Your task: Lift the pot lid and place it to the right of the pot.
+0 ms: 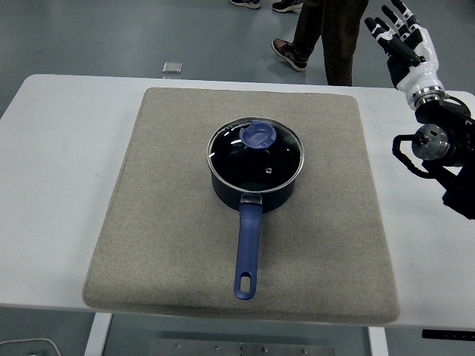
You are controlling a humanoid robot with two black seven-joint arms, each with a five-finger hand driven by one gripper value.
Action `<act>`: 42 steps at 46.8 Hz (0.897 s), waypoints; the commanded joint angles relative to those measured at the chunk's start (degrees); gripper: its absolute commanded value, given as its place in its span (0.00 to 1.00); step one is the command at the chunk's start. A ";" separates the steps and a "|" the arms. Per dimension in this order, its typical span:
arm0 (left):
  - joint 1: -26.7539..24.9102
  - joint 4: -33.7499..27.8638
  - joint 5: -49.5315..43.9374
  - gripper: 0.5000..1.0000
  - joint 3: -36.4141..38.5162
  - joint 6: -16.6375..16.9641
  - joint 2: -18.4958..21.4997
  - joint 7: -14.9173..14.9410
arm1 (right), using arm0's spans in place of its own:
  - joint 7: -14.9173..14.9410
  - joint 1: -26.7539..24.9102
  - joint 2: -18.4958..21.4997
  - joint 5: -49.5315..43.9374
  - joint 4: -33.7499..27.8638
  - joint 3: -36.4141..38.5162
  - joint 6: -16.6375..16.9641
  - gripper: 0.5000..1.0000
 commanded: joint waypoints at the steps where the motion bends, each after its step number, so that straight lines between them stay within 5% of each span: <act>1: 0.03 0.21 -0.01 1.00 -0.12 0.09 0.00 -0.09 | 0.00 -0.24 0.00 0.00 0.00 0.00 0.04 0.81; 42: 0.12 -0.06 -0.01 1.00 -0.30 0.00 0.00 0.00 | 0.18 0.02 -0.09 0.26 -0.17 0.27 -1.55 0.82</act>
